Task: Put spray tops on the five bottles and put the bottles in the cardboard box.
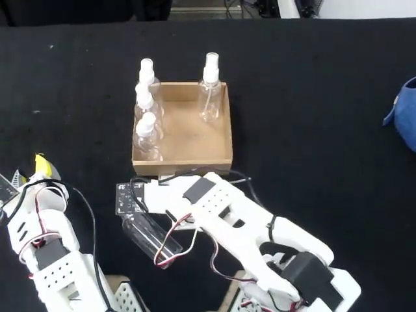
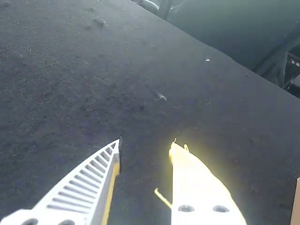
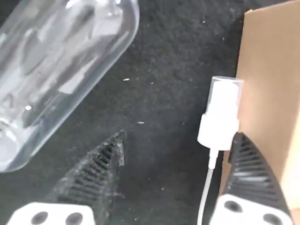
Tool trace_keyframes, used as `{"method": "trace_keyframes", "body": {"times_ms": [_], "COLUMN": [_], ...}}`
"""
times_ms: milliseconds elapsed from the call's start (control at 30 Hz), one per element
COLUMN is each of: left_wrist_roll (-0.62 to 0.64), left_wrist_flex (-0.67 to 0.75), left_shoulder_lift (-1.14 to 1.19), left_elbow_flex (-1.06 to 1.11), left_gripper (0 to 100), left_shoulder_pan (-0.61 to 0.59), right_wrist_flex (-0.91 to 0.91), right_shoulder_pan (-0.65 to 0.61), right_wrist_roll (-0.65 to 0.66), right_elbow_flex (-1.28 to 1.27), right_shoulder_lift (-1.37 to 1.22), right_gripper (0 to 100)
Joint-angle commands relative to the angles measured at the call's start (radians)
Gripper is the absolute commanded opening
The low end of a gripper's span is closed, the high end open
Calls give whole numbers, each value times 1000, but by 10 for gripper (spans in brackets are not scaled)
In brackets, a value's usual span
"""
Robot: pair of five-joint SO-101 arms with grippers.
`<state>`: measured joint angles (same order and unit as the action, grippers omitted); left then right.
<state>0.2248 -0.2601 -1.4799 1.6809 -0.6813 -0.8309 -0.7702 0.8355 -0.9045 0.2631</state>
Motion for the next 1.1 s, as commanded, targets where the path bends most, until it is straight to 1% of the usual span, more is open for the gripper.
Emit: {"method": "trace_keyframes", "body": {"times_ms": [0, 100, 200, 433, 567, 667, 833, 967, 1067], "left_wrist_roll": [2, 2, 2, 2, 2, 2, 2, 0, 0], "left_wrist_flex": [2, 2, 2, 2, 2, 2, 2, 2, 2], "left_shoulder_lift": [-15, -15, -15, -15, -15, -15, -15, -15, -15], "left_elbow_flex": [5, 5, 5, 5, 5, 5, 7, 7, 7], "left_gripper": [40, 40, 40, 40, 40, 40, 40, 40, 40], "left_shoulder_pan": [12, 12, 12, 24, 25, 25, 24, 22, 24], "right_wrist_flex": [25, 17, -8, -207, -206, -147, -49, -32, -34], "right_shoulder_pan": [-12, -14, -20, -86, -83, -83, -83, -80, -40], "right_wrist_roll": [-9, -9, -17, -129, -149, -146, -127, -71, -64], "right_elbow_flex": [50, 51, 45, 42, 45, 42, 51, 76, 117], "right_shoulder_lift": [-42, -77, -44, 196, 283, 254, 104, -12, -65], "right_gripper": [319, 319, 319, 319, 319, 319, 319, 319, 319]}}
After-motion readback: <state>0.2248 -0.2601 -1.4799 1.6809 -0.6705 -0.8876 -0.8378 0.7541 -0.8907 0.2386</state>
